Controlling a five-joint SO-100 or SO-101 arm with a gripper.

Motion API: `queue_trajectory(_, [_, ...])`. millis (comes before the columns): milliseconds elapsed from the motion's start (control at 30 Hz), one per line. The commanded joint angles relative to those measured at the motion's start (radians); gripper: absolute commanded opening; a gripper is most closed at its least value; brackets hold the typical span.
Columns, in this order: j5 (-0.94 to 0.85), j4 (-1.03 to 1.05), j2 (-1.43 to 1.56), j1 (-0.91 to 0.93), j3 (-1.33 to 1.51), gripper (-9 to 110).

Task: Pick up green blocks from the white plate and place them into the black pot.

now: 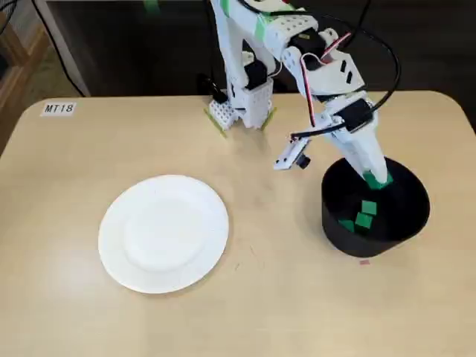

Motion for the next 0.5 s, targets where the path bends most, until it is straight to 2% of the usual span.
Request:
queue_trajectory(0, [-0.038,0.023,0.038,0.012,-0.008,36])
queue_trajectory(133, [-0.064,0.072,0.044,0.041,-0.020,40])
queue_trajectory(267, [-0.064,0.091,0.058,0.064,-0.037,36])
queue_trajectory(300, [-0.055,0.091,0.064,0.074,-0.044,29])
queue_trajectory(367, [-0.002,0.083,0.103,0.107,-0.049,-2])
queue_trajectory(467, [-0.031,0.149,0.195,0.189,-0.051,-2])
